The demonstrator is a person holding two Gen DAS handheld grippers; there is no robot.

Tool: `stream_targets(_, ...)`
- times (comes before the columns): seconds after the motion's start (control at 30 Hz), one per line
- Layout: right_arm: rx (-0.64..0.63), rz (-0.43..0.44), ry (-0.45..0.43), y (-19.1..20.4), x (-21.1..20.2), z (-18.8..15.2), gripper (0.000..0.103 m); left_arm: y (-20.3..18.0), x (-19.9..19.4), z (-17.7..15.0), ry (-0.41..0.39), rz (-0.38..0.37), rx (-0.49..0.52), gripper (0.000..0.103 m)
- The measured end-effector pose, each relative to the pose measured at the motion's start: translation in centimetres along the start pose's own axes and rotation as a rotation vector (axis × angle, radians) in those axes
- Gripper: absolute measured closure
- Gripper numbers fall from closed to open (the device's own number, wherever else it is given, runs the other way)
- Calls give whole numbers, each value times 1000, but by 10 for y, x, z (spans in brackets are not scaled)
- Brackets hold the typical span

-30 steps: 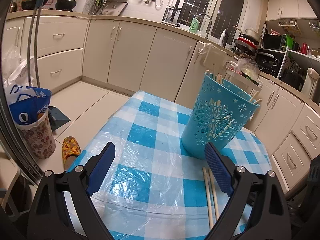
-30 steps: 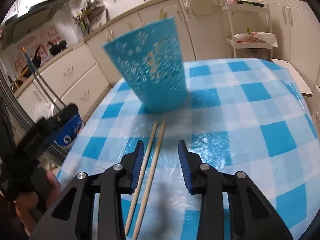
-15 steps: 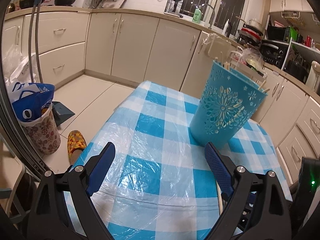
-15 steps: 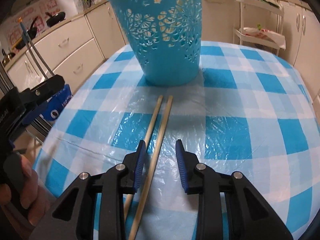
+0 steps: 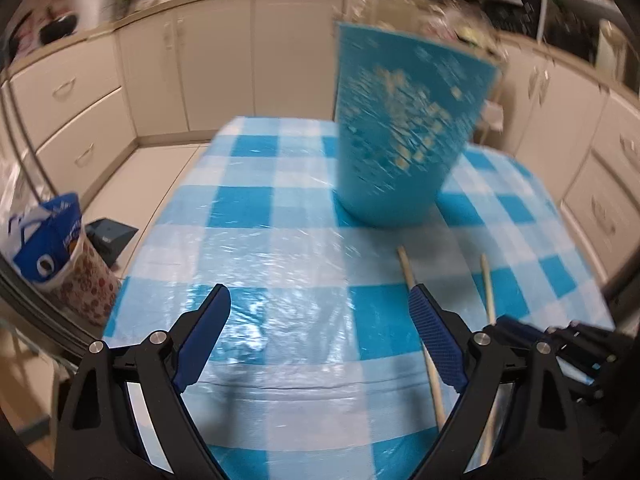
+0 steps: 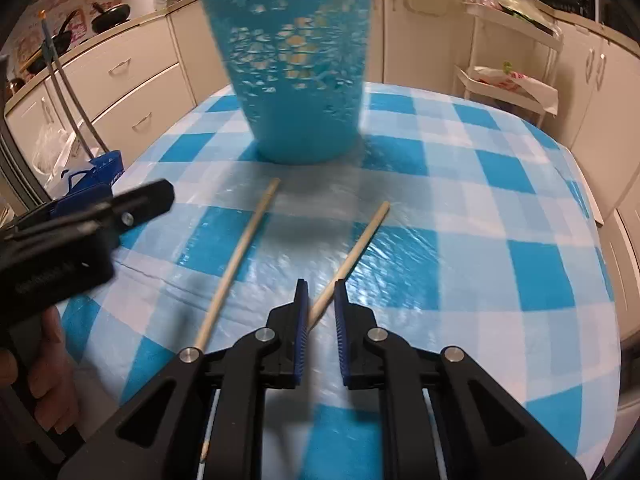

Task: Organize utensils
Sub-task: 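Move both open tools back to the last loose chopsticks on the cloth, then close the left tool on one chopstick while the right tool grasps the other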

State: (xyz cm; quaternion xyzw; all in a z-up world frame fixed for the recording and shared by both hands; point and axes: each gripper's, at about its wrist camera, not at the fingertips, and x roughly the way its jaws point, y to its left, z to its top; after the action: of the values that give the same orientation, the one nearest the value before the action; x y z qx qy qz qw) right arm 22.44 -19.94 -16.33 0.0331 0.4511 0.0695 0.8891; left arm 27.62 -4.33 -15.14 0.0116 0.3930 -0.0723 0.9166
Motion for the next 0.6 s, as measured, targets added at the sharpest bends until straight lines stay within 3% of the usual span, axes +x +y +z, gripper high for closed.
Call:
stream_targets(0.2, 41, 8, -1, -18, -6, -4, 89, -28, 9, 1, 39, 14, 81, 16)
stream_targets(0.6, 79, 46, -6, -27, -7, -5, 89, -51, 29, 6, 86, 30, 127, 16)
